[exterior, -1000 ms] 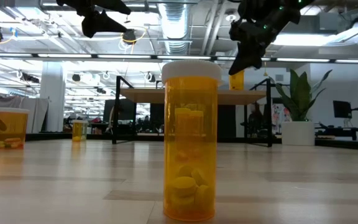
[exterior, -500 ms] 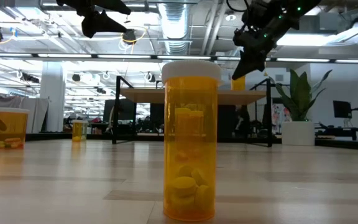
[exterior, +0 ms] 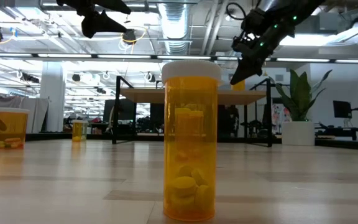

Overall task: Pick and place medicine bottles onto shelf by color
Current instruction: Put the right large orange pill bottle on the shelf

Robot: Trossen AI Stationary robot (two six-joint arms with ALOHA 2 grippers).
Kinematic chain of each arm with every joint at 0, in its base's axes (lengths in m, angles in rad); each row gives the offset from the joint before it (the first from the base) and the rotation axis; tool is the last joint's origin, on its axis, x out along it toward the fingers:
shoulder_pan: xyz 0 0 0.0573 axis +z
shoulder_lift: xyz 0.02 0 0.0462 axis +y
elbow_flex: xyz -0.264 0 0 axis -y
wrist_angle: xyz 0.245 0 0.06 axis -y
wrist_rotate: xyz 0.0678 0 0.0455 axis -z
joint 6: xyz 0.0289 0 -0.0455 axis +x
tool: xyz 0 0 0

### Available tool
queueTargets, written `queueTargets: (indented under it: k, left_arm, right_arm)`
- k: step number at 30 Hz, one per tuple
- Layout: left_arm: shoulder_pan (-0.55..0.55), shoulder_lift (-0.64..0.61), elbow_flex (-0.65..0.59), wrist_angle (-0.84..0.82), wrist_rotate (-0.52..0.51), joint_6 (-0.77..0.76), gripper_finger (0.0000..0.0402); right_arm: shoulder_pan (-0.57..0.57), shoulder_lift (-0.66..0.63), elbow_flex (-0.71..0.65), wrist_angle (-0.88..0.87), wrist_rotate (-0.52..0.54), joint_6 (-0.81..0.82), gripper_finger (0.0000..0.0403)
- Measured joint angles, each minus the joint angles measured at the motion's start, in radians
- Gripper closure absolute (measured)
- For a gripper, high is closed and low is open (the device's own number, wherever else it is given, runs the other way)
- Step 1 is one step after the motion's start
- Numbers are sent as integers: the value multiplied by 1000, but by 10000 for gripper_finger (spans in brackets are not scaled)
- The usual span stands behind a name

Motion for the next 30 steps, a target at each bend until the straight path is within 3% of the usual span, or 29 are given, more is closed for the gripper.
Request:
queueTargets:
  k: [4,9,11,14,30]
  left_arm:
    - [0,0,0,0,0,-4,113]
    - [0,0,0,0,-9,-3,113]
    - [0,0,0,0,-18,-3,113]
    - [0,0,0,0,-23,-3,113]
    - [0,0,0,0,-23,-21,113]
  right_arm:
    - [11,18,20,-51,-71,8,402]
    - [28,-16,65,-211,-67,-42,402]
    - [25,-32,79,-235,-3,-53,402]
    - [3,-38,89,-236,46,-72,402]
    - [-79,-10,116,-167,46,-77,402]
